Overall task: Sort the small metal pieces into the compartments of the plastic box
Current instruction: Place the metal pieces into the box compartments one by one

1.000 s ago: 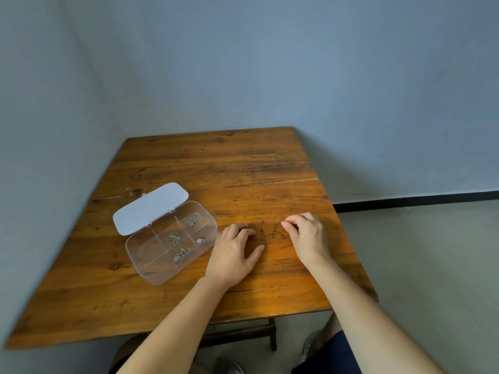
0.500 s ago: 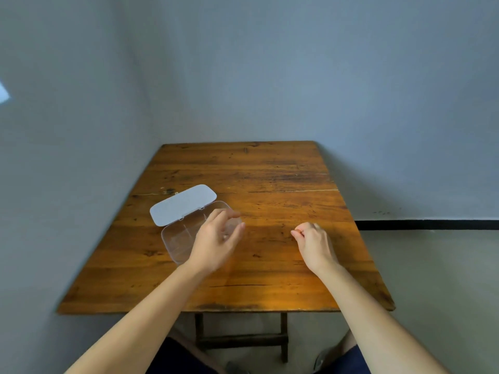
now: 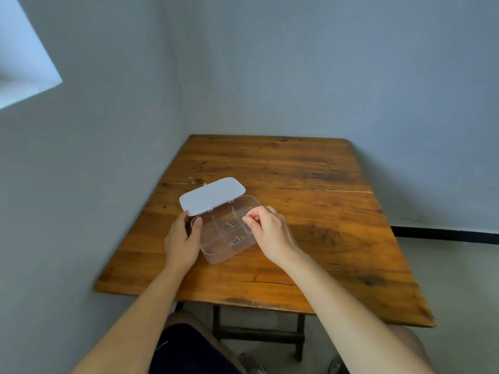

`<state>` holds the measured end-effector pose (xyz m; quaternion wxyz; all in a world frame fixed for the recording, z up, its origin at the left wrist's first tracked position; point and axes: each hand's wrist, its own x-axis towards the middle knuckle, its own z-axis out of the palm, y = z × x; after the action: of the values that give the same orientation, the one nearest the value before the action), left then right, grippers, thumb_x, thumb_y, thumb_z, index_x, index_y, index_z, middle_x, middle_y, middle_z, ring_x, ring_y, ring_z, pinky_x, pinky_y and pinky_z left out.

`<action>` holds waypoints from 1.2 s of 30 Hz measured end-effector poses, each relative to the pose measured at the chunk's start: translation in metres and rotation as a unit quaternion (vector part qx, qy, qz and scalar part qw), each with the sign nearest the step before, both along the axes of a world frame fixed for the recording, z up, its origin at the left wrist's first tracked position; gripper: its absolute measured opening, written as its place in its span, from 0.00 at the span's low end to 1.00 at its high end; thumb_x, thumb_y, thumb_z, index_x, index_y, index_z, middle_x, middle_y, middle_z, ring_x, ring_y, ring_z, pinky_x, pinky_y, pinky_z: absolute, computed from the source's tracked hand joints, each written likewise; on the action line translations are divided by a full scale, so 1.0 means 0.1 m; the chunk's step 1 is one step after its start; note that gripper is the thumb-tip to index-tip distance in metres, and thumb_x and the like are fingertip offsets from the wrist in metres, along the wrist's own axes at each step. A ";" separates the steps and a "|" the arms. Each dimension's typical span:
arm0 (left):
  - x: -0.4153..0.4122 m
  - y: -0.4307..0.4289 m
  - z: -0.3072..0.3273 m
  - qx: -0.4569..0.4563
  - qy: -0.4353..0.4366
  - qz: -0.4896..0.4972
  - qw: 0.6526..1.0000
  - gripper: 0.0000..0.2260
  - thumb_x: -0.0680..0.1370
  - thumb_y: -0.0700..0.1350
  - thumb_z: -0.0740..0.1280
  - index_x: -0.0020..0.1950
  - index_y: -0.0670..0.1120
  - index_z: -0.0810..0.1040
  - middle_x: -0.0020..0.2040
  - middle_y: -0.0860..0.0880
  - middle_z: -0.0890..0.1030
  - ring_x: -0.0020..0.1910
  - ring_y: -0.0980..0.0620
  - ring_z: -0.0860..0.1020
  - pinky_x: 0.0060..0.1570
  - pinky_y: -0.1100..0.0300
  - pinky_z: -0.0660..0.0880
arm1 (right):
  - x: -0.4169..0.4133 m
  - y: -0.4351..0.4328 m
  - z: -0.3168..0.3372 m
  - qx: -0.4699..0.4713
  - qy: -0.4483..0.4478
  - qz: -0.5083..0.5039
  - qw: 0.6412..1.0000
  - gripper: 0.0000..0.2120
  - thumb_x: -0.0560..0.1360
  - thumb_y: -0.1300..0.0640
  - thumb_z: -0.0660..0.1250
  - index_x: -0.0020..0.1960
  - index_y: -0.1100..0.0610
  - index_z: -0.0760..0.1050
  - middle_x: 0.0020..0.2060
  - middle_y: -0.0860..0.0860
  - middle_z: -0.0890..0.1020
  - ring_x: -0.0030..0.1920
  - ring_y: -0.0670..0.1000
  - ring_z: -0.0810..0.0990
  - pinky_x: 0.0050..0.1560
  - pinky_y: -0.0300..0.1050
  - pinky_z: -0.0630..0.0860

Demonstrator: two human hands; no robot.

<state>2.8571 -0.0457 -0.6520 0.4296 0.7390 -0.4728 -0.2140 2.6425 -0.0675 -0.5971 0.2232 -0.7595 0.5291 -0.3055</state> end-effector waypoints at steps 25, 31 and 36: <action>-0.01 0.02 -0.08 0.007 -0.007 0.013 1.000 0.22 0.84 0.56 0.56 0.76 0.51 0.65 0.68 0.50 0.77 0.71 0.47 0.70 0.70 0.49 0.61 | 0.45 0.02 -0.23 0.020 0.067 0.154 0.986 0.13 0.81 0.52 0.64 0.60 0.57 0.81 0.54 0.53 0.81 0.54 0.51 0.79 0.54 0.45 0.77; 0.00 0.02 -0.10 0.015 -0.008 0.012 1.000 0.22 0.83 0.57 0.56 0.77 0.52 0.64 0.68 0.50 0.77 0.71 0.45 0.69 0.70 0.44 0.64 | 0.44 0.02 -0.26 0.040 0.019 0.133 0.990 0.11 0.80 0.52 0.66 0.57 0.55 0.82 0.51 0.51 0.81 0.50 0.47 0.78 0.50 0.40 0.75; 0.02 0.00 -0.11 0.018 -0.019 0.012 1.000 0.23 0.83 0.58 0.56 0.76 0.51 0.66 0.69 0.49 0.77 0.70 0.45 0.71 0.70 0.43 0.66 | 0.40 -0.09 -0.15 0.102 -0.100 0.076 0.987 0.11 0.77 0.47 0.69 0.55 0.51 0.82 0.46 0.44 0.84 0.47 0.42 0.80 0.48 0.38 0.78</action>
<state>2.8593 -0.0458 -0.6632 0.4098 0.7561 -0.4679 -0.2037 2.6825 -0.0765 -0.6120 0.3737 -0.7367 0.4730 -0.3064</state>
